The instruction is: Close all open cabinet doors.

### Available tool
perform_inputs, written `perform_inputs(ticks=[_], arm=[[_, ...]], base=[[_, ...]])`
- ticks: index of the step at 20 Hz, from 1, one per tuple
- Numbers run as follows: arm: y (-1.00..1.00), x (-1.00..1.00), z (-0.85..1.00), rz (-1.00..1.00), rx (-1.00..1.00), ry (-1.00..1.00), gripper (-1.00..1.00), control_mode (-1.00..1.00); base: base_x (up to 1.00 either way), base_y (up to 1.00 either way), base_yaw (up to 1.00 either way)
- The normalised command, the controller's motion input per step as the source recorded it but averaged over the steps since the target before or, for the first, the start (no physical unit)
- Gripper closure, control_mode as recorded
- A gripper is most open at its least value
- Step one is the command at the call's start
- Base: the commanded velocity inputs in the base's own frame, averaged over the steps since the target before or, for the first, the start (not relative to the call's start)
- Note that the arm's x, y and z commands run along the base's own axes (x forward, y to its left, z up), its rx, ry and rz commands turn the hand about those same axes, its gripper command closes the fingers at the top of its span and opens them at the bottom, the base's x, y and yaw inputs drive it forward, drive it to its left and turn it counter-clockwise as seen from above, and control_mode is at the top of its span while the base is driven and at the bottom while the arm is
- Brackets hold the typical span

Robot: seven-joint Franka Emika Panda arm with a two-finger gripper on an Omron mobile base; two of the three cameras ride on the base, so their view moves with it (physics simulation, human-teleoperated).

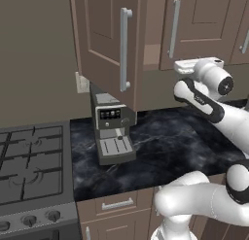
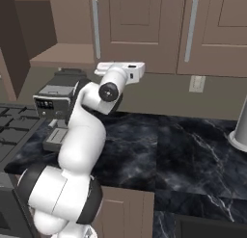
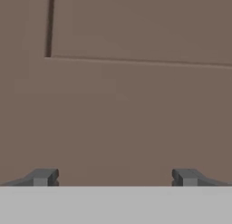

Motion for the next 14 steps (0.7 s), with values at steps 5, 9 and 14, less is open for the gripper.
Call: perform_inputs(ticks=[5, 9, 14], arm=[[0.0, -0.72, 0.06, -0.09, 0.0, 0.04, -1.0, -1.0], [0.0, -0.91, 0.12, -0.1, 0.0, 0.05, -1.0, -1.0], [0.0, -0.86, 0.28, -0.09, 0.0, 0.1, -1.0, -1.0]], base=[[0.0, 0.0, 0.0], [0.0, 0.0, 0.0], [0.0, 0.0, 0.0]])
